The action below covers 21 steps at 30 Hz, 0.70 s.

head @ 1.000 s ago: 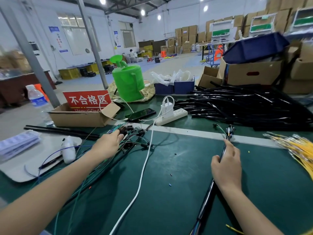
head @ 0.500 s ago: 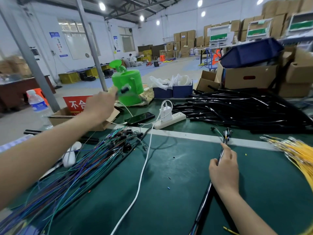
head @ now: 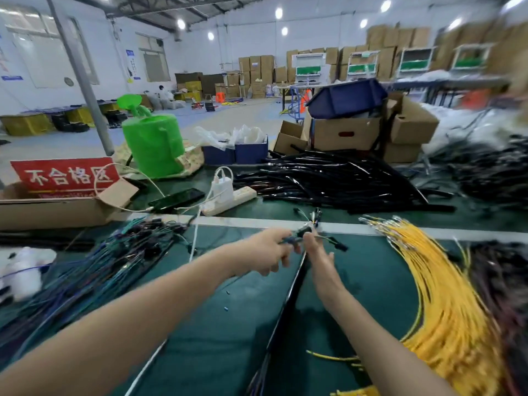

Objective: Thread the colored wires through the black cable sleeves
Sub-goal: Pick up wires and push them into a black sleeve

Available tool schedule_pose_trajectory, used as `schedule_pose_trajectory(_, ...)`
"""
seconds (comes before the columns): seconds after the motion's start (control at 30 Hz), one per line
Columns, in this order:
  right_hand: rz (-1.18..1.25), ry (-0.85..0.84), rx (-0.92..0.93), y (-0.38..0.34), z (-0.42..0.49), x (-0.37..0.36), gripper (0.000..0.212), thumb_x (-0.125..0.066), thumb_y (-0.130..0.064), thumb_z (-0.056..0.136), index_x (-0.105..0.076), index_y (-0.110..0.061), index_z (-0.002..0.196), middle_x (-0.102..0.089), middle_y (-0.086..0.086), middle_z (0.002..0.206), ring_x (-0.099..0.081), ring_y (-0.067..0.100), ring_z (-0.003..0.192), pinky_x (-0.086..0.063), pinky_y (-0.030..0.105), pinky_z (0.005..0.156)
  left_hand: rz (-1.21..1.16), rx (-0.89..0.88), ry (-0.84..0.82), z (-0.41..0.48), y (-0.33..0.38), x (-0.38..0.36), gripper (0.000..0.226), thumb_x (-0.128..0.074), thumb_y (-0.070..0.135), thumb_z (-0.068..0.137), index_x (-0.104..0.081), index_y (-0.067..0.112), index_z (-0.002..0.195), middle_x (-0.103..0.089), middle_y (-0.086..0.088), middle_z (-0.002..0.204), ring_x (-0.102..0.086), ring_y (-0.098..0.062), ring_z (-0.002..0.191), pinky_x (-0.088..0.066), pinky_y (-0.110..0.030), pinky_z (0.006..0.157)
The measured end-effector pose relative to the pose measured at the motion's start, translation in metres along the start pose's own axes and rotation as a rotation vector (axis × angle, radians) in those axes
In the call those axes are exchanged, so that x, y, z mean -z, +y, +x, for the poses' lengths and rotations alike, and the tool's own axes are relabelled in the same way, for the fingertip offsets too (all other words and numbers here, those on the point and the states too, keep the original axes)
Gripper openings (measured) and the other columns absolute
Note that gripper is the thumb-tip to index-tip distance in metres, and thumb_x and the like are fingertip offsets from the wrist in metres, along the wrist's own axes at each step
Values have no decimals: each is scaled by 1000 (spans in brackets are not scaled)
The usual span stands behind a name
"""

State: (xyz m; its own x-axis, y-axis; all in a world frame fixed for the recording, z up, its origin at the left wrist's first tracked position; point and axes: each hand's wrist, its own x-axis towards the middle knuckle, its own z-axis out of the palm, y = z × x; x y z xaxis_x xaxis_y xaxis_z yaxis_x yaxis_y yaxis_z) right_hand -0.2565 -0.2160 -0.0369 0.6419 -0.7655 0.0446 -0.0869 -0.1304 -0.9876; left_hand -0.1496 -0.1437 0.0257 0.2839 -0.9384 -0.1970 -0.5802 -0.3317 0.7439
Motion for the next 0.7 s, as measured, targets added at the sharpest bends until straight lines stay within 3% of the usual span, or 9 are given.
schedule_pose_trajectory(0.07, 20, 61, -28, -3, -8, 20, 71, -44, -64, 89, -20, -35, 148, -37, -5, 150, -17, 22, 144, -13, 39, 118, -51, -18, -64, 5, 1, -36, 20, -35, 14, 102, -52, 18, 92, -49, -1, 68, -38, -2, 35, -31, -15, 37)
schedule_pose_trajectory(0.13, 39, 103, 21, -11, -12, 49, 32, -52, -29, 97, -46, -22, 128, -67, 0, 110, -57, 22, 115, -44, 32, 97, -138, -56, -125, 4, 4, -59, 18, -38, 19, 102, -55, 18, 99, -50, 1, 65, -36, -1, 33, -30, -15, 36)
schedule_pose_trajectory(0.17, 54, 133, 30, -18, -12, 66, 16, -50, -22, 99, -50, -15, 113, -71, 0, 88, -67, 21, 93, -53, 34, 83, -191, -73, -150, 2, 4, -65, 19, -39, 22, 102, -57, 18, 103, -50, 3, 62, -35, -1, 33, -29, -14, 36)
schedule_pose_trajectory(0.23, 57, 205, 13, -37, -12, 106, 11, -45, -23, 101, -43, -12, 100, -68, 1, 60, -66, 17, 57, -52, 28, 50, -311, -110, -190, -3, 2, -68, 23, -41, 25, 101, -63, 19, 101, -48, 8, 54, -32, -3, 35, -26, -14, 36)
schedule_pose_trajectory(0.3, 0, 289, -14, -60, -6, 146, 14, -42, -28, 101, -37, -15, 100, -64, 1, 51, -58, 13, 42, -37, 17, 36, -426, -157, -225, -10, -3, -62, 27, -41, 24, 100, -68, 18, 97, -43, 9, 50, -29, -4, 36, -25, -14, 36)
schedule_pose_trajectory(0.4, -215, 385, -81, -91, 13, 189, 20, -40, -33, 102, -32, -16, 110, -62, 7, 56, -48, 12, 36, -27, 13, 35, -609, -186, -322, -9, 1, -70, 30, -48, 31, 92, -73, 16, 98, -40, 8, 55, -27, -3, 41, -24, -13, 38)
schedule_pose_trajectory(0.5, -337, 381, -123, -113, 32, 195, 28, -45, -35, 100, -38, -9, 109, -61, 11, 70, -48, 12, 38, -33, 13, 35, -869, -180, -506, -7, 12, -102, 30, -49, 29, 91, -72, 17, 105, -40, 8, 60, -25, -4, 46, -25, -13, 40)
schedule_pose_trajectory(0.63, 8, 121, -163, -127, 46, 186, 80, -70, -48, 75, -41, -4, 136, -53, 24, 120, -66, 26, 90, -56, 24, 60, -1291, -93, -550, 0, 9, -120, 23, -54, 21, 89, -71, 14, 104, -39, 5, 59, -29, -4, 46, -28, -13, 36)
schedule_pose_trajectory(0.7, -226, 54, -259, -112, 42, 184, 82, -70, -49, 76, -42, -3, 138, -52, 26, 124, -66, 25, 92, -58, 23, 63, -1413, 9, -477, 4, 6, -120, 25, -54, 28, 87, -70, 21, 104, -34, 5, 56, -26, -3, 42, -23, -12, 30)
